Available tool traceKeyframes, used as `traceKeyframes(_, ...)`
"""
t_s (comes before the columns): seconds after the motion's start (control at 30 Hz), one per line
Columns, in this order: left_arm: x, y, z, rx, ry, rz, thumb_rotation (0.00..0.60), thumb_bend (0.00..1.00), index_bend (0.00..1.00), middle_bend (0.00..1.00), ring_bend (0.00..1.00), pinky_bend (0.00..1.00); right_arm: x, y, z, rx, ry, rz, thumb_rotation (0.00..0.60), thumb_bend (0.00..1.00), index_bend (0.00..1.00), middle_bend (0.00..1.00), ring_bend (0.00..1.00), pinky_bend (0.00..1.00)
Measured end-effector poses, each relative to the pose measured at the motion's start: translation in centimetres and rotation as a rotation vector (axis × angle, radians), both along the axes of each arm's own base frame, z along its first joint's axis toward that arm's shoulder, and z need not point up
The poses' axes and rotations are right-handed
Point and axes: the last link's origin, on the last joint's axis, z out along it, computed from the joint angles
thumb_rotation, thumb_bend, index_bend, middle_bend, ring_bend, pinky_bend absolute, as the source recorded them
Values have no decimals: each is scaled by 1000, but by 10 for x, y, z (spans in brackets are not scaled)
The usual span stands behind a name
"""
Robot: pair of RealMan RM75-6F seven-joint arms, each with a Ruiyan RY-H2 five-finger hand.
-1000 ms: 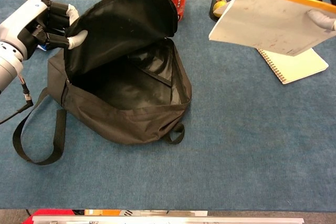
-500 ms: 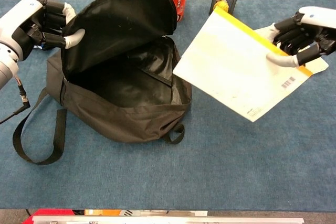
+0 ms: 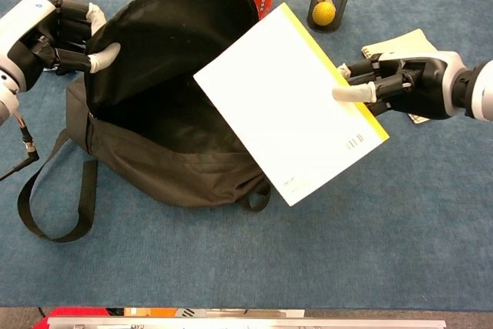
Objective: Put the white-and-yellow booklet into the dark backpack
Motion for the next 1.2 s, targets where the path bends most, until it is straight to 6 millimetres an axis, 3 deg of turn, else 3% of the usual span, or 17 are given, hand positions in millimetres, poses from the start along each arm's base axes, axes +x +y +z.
traceKeyframes(0.3, 1, -2, 1, -3, 5, -4, 600, 401, 742, 804, 772, 953, -13, -11, -29, 97, -72, -219, 600, 397, 891, 770, 694, 736)
traceKeyframes(0.57, 0, -5, 3, 0, 14, -5, 600, 400, 742, 804, 772, 954, -12, -16, -56, 179, -120, -311, 600, 397, 891, 770, 694, 736)
traceKeyframes(1.2, 3, -16, 6, -15, 20, -25, 600, 401, 742, 803, 772, 953, 26, -27, -101, 277, -189, -419, 600, 399, 891, 770, 694, 737)
